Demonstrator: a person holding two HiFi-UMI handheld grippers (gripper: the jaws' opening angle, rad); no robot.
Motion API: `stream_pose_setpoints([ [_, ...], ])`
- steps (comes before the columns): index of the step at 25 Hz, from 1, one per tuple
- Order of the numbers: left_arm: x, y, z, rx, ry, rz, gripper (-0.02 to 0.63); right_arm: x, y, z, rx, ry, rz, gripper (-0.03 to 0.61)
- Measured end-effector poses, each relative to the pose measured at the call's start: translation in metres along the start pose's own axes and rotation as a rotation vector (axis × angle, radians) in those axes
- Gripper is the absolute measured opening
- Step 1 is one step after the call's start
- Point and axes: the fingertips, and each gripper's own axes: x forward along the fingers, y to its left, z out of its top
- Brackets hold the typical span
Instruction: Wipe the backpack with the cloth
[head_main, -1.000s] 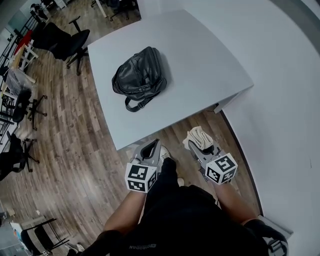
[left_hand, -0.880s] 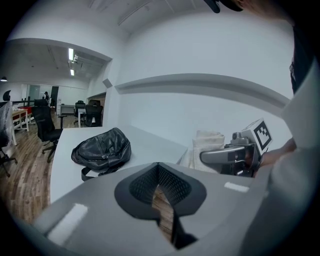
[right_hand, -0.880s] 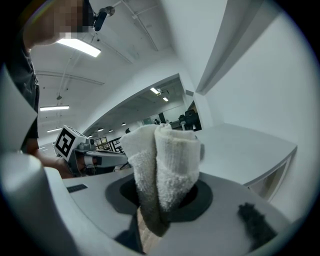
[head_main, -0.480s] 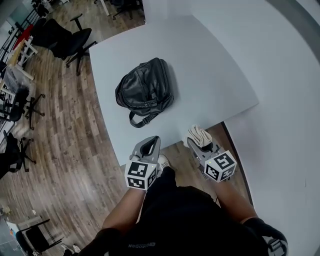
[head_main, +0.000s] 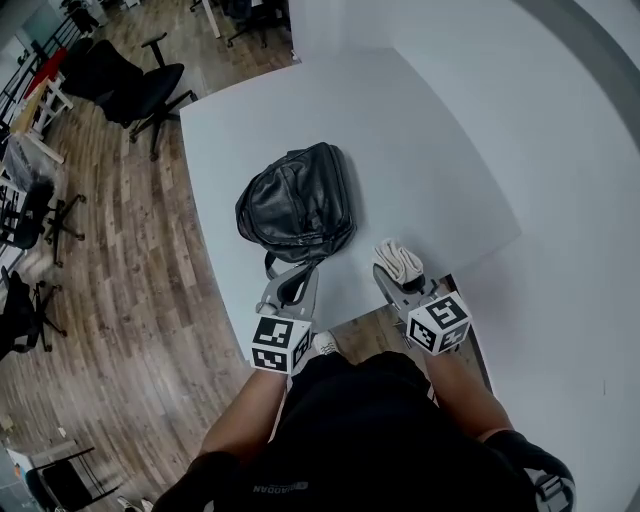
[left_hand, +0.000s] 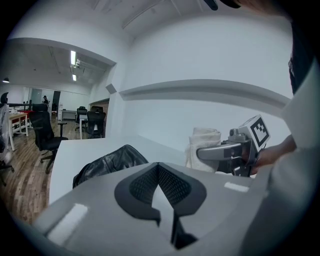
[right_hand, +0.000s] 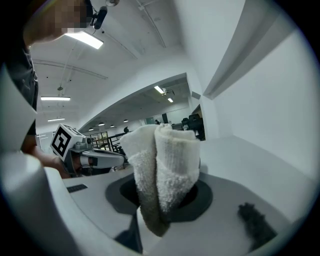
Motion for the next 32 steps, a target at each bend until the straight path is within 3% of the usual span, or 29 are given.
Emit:
stream_pose_setpoints([
  [13, 0.029, 0.012, 0.002, 0.000, 0.048, 0.035, 0.006, 0.053, -0.063, 0.020, -0.116, 0.015, -0.012, 0.109],
  [25, 0.080, 0.023, 0.002, -0.044, 0.084, 0.177, 0.006, 0.140, -0.156, 0.023, -0.251, 0.093, 0.062, 0.109],
  [32, 0.095, 0.035, 0.002, -0.081, 0.095, 0.243, 0.006, 0.198, -0.186, 0.018, -0.297, 0.133, 0.100, 0.109],
])
